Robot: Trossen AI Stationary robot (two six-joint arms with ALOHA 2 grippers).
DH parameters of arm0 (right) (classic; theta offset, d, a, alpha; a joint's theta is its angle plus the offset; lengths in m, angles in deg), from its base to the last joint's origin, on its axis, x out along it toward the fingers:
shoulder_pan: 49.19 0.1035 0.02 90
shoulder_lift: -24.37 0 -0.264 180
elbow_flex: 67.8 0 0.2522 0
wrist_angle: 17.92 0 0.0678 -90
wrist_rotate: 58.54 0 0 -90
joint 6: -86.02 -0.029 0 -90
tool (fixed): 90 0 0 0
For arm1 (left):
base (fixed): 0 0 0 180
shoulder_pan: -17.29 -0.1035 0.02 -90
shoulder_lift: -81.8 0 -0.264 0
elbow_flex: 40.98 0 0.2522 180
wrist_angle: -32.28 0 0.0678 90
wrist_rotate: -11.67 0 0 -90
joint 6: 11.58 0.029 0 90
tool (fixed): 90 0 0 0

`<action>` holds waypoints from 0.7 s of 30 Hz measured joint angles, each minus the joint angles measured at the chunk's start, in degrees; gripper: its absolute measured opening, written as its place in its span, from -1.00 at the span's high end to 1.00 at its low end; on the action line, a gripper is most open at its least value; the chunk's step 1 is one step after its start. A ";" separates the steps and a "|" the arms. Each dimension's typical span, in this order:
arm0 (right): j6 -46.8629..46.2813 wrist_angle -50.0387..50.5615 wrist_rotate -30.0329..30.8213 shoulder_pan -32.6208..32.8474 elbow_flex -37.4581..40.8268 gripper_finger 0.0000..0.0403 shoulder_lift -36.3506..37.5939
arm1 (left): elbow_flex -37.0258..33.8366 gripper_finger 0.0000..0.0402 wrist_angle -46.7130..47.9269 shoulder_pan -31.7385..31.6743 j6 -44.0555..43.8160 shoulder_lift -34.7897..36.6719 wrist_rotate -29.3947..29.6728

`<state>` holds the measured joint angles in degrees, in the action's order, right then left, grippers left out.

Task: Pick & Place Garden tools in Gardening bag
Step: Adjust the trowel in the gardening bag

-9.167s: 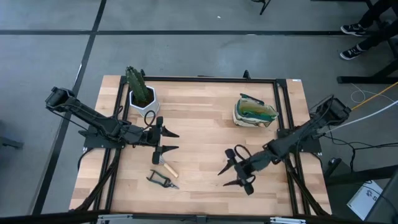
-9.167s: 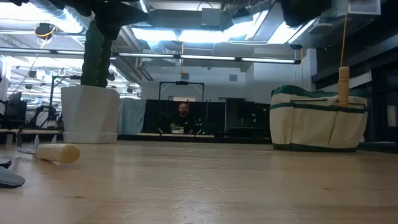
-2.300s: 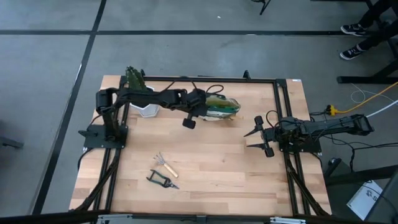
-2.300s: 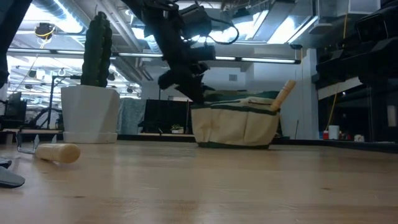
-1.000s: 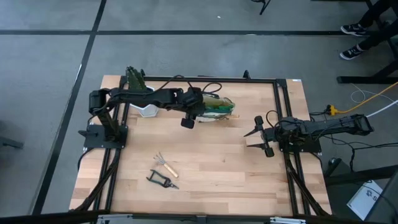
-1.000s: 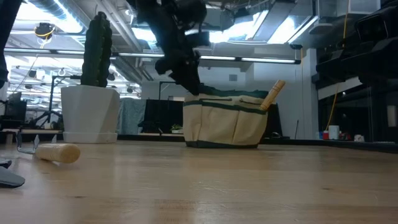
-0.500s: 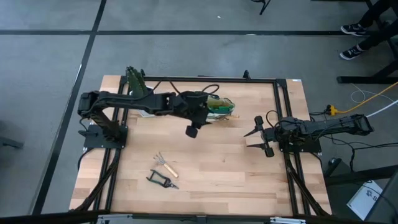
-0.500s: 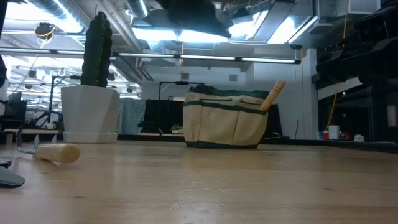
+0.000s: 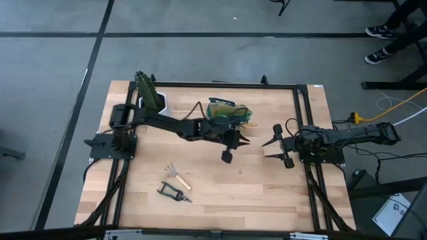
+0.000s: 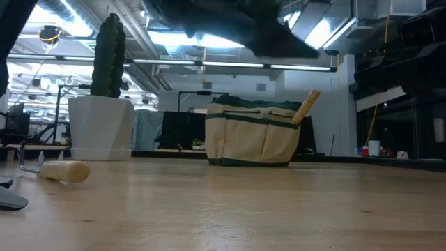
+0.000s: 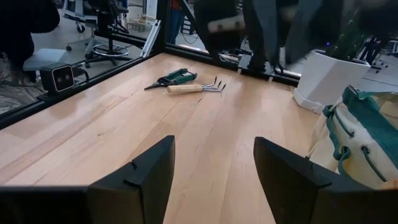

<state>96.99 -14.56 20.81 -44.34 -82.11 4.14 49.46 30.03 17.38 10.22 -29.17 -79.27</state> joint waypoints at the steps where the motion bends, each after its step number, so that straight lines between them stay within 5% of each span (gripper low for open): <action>1: -0.01 0.00 -0.01 -0.01 0.00 -0.09 0.02 | 0.00 0.95 -1.30 -0.13 -1.11 -1.20 0.13; 6: -0.01 0.00 0.01 -0.01 0.00 -0.09 0.00 | -0.01 0.96 -7.85 -0.30 -1.34 -7.04 0.91; 21: 0.01 0.00 0.01 0.00 0.00 -0.09 0.01 | 6.03 0.96 -12.85 -3.10 7.32 -15.52 16.03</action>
<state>97.00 -14.56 20.82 -44.34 -82.11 4.15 55.49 17.18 14.28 17.55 -44.69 -63.24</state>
